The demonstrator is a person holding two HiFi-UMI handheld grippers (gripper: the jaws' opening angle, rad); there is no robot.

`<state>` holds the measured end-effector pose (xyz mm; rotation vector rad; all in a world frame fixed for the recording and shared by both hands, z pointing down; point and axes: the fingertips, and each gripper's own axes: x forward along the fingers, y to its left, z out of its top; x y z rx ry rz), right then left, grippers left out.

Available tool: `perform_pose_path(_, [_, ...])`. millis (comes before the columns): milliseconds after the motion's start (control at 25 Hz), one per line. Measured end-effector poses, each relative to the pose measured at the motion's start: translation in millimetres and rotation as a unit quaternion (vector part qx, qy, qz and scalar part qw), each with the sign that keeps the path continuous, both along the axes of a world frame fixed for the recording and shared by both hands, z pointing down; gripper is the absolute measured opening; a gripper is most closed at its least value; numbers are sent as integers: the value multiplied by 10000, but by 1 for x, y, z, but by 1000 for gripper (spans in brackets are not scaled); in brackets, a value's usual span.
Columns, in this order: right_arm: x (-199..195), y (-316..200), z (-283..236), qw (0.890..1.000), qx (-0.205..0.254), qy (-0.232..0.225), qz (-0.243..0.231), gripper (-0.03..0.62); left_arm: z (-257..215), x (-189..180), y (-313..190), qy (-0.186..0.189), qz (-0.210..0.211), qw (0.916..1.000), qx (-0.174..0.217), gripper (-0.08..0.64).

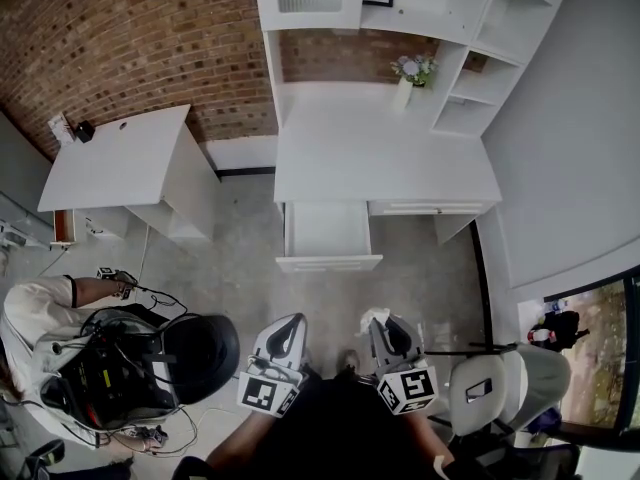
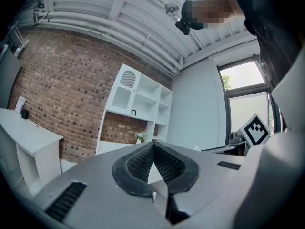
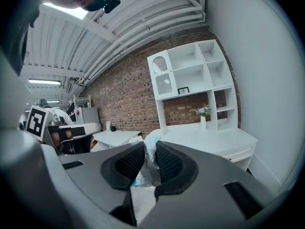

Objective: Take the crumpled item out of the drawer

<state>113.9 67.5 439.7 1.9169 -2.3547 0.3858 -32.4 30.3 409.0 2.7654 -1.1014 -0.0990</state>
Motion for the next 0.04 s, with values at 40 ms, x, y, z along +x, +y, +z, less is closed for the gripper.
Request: perform_pose_path(40, [0,0,-1,10000,-15,-3,13,91,0,0,0,3,-6,10000,-1,23])
